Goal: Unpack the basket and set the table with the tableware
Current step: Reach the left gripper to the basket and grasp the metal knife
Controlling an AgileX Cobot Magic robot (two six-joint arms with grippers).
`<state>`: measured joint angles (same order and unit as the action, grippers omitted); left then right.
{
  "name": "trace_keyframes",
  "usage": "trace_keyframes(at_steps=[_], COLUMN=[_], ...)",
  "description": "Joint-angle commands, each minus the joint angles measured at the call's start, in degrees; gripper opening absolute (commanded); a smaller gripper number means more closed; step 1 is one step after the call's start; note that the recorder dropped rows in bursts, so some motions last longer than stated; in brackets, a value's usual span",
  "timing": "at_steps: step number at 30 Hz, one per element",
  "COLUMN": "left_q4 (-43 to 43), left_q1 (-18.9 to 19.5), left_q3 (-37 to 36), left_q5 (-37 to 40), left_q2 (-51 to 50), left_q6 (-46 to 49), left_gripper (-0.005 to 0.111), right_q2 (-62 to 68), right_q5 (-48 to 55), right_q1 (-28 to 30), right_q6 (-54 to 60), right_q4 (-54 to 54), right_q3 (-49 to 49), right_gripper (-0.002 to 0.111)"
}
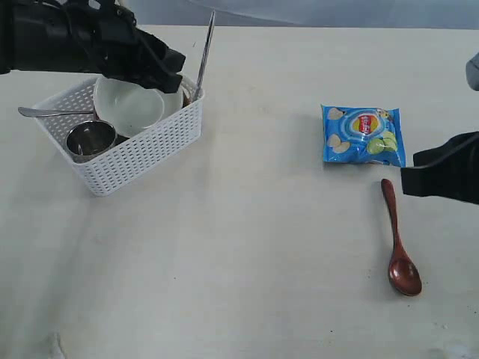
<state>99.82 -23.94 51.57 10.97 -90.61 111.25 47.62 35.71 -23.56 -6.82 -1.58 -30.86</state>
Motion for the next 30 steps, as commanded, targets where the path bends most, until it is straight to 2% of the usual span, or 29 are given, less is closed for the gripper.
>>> trace_keyframes(at_steps=[1,7,20,30], left_q4=[0.13,0.13,0.13,0.13], left_q1=[-0.2,-0.2,-0.2,-0.2], left_q3=[2.26,4.4,12.98,16.3], left_q5=[3.2,8.01,7.21,7.34], left_q2=[-2.96,-5.31,-13.61,-17.06], left_q6=[6.5,7.34,7.1,6.85], left_gripper=[0.052,0.052,0.052,0.052], right_q2=[0.03,0.03,0.03,0.03], right_q5=[2.6,2.85,2.85,2.85], right_q1=[-0.01,-0.01,-0.01,-0.01], right_q6=[0.61,0.61,0.61,0.61], right_q4=[0.12,0.12,0.12,0.12], right_q3=[-0.34,-0.34,-0.34,-0.34], right_gripper=[0.0,0.0,0.0,0.0])
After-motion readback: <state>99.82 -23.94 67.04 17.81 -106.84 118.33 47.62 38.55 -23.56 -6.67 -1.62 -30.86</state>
